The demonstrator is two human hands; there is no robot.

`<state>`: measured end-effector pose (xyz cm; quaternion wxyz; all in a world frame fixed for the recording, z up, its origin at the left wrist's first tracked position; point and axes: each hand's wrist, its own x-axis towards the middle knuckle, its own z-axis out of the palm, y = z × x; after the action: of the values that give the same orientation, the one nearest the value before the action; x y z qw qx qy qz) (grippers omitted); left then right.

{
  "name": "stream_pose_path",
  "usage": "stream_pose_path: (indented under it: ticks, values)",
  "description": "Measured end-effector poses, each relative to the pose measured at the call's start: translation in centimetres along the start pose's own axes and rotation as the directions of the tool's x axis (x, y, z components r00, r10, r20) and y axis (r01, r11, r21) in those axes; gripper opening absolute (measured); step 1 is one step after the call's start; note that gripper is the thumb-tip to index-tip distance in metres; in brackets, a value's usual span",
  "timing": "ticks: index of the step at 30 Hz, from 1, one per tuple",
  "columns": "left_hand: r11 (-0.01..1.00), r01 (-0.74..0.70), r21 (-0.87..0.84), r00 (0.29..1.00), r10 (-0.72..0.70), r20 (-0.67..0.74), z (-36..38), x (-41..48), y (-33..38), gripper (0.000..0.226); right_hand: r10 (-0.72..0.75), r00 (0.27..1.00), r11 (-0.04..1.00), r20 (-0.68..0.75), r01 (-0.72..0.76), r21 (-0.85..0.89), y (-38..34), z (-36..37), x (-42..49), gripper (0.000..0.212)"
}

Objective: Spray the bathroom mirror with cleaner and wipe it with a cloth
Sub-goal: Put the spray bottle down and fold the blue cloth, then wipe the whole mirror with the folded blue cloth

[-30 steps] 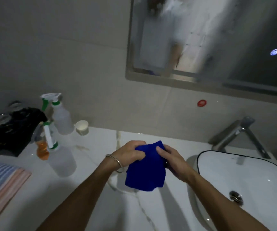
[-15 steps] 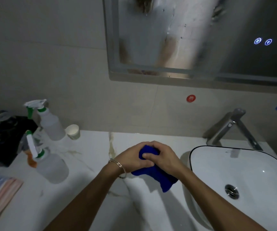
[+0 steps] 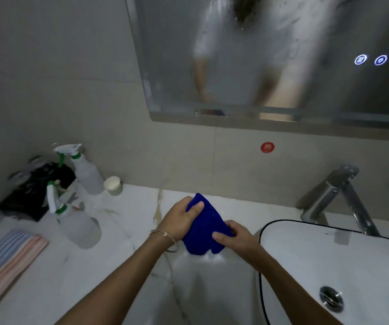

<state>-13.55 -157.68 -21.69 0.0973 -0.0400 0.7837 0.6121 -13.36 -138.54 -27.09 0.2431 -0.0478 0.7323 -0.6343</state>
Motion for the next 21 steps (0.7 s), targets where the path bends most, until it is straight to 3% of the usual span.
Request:
stream_pose_path:
  ticks: [4,10,16,21]
  values:
    - [0.998,0.051,-0.029,0.992,-0.054,-0.114,-0.4,-0.7,0.1,0.022,-0.015,1.000,0.995,-0.017,0.014,-0.101,-1.1,-0.4,1.2,0.028]
    - [0.973,0.033,0.227,0.981,0.012,-0.192,-3.2,-0.4,0.1,0.022,-0.096,0.979,0.977,-0.182,0.058,-0.203,-4.4,-0.7,2.2,0.013]
    - [0.928,-0.027,0.372,0.969,0.116,-0.218,-6.7,0.6,0.4,0.026,-0.240,0.929,0.862,-0.281,0.071,-0.501,-8.0,1.0,4.7,0.007]
    - [0.961,-0.035,0.275,0.971,0.098,-0.218,-11.1,3.2,1.1,0.023,-0.236,0.908,0.797,-0.346,-0.023,-0.604,-11.6,4.0,7.2,0.007]
